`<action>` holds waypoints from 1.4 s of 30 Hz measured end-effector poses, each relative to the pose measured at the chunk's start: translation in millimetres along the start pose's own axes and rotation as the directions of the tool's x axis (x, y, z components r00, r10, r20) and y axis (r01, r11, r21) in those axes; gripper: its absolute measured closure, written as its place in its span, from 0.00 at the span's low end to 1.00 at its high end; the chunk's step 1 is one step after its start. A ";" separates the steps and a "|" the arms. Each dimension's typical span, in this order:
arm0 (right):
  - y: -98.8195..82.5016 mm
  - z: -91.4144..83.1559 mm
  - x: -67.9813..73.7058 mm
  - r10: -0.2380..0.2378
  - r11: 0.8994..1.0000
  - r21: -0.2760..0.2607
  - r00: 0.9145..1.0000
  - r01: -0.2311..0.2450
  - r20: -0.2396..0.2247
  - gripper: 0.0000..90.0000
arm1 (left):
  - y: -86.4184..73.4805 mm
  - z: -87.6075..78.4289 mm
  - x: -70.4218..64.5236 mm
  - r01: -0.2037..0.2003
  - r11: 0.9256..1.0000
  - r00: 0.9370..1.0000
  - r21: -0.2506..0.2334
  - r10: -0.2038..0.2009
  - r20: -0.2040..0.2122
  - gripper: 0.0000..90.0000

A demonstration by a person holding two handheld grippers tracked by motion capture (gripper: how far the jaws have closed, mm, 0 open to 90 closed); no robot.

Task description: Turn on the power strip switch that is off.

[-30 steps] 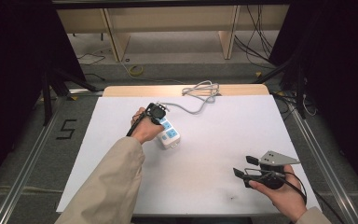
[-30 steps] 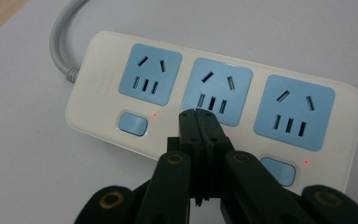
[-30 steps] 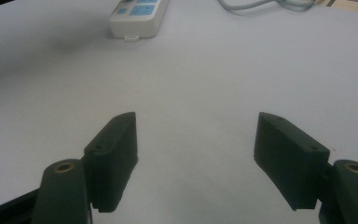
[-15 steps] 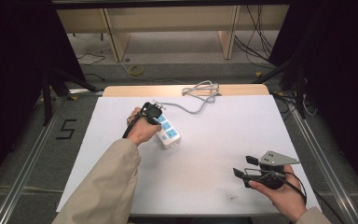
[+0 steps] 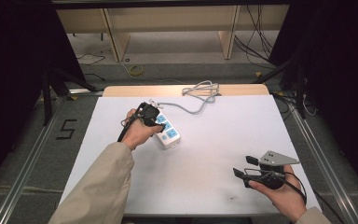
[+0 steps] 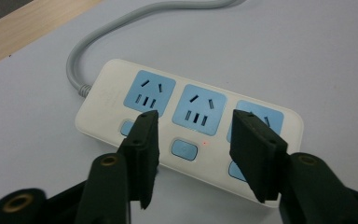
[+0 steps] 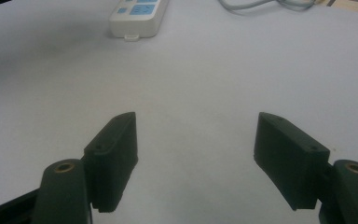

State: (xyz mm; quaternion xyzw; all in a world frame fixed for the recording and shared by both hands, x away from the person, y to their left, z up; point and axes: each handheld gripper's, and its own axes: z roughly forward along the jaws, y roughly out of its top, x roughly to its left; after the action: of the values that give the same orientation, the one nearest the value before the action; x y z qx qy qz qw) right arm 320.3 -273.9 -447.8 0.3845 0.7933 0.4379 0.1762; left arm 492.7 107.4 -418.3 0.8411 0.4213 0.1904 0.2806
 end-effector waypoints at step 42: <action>-0.2 0.1 0.0 0.003 1.000 0.000 1.000 -0.003 0.003 0.34 | -60.5 -60.7 -17.7 -0.060 0.985 0.994 -0.163 0.074 0.080 0.28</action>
State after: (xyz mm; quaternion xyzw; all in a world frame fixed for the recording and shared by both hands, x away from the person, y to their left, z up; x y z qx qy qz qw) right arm 320.2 -273.9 -448.0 0.3863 0.7926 0.4375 0.1765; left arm 412.3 141.4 -411.3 0.8369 0.3635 0.1967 0.3588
